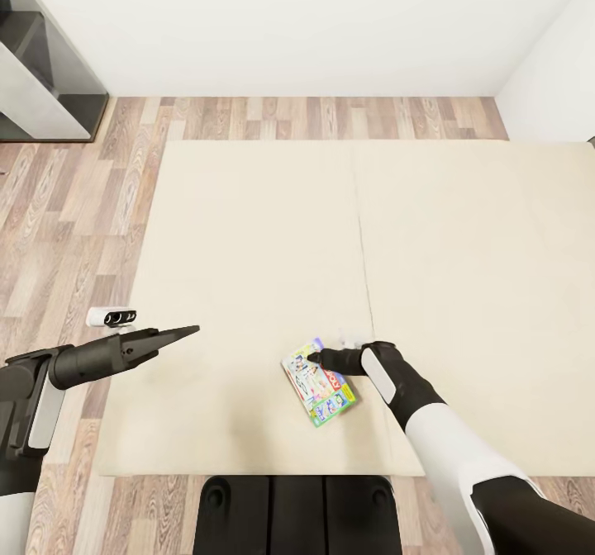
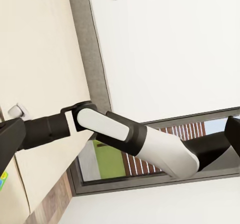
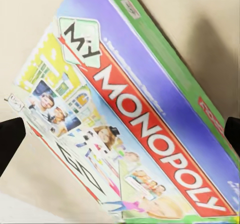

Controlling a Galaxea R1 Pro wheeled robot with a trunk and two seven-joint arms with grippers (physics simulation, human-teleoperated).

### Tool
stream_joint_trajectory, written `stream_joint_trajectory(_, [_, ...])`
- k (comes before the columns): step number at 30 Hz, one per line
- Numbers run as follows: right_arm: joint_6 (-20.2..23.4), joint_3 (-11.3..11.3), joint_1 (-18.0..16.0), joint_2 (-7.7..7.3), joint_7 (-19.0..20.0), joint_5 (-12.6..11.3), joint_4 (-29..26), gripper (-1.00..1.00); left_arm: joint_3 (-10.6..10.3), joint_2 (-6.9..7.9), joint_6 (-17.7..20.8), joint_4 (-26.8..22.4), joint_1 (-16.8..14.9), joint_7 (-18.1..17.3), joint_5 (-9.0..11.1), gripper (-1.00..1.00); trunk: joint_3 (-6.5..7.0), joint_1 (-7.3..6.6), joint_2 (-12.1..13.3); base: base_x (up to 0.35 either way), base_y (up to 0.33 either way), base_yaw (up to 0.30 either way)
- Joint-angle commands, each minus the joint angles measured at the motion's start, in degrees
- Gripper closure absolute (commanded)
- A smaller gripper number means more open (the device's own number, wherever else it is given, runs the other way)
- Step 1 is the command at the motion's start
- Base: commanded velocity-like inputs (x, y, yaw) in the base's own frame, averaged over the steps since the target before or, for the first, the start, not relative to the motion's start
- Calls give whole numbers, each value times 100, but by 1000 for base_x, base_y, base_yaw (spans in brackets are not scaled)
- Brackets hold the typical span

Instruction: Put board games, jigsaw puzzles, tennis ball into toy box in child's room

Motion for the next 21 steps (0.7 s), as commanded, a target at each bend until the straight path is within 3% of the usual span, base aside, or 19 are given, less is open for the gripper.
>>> stream_joint_trajectory(1, [87, 11, -2, -18, 20, 27, -5, -100, 0, 2, 61, -1, -2, -23, -5, -100, -5, 3, -8, 0, 0, 0])
stream_joint_trajectory(9, [235, 47, -6, -190, 28, 2, -5, -100, 0, 2, 61, -1, -2, -23, -1, -100, -5, 3, -8, 0, 0, 0])
stream_joint_trajectory(21, [341, 54, -10, -229, 19, 20, 1, -100, -6, 0, 61, -1, -2, -23, 4, -100, -5, 3, -8, 0, 0, 0])
